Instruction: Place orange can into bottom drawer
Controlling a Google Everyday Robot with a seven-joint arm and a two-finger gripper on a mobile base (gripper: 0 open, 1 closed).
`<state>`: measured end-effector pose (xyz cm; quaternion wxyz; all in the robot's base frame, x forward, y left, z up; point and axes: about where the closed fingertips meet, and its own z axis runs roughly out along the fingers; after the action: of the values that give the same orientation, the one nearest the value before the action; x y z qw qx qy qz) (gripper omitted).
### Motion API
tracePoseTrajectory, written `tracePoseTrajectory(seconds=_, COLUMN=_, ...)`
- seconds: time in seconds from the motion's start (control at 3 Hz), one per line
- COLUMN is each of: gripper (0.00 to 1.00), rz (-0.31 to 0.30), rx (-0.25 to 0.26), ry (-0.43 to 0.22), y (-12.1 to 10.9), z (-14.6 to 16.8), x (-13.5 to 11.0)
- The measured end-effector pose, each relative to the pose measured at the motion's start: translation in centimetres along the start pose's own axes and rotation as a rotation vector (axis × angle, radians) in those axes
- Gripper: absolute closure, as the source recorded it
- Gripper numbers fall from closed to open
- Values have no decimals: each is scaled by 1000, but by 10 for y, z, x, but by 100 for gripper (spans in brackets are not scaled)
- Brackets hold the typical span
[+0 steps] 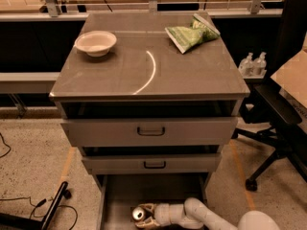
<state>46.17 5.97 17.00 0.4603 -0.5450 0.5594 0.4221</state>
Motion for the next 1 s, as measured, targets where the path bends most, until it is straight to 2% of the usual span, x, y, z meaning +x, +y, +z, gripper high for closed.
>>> tracePoseTrajectory(seconds=1.0, gripper=17, rz=4, rx=-9, ry=-7, y=4, z=6, x=-1)
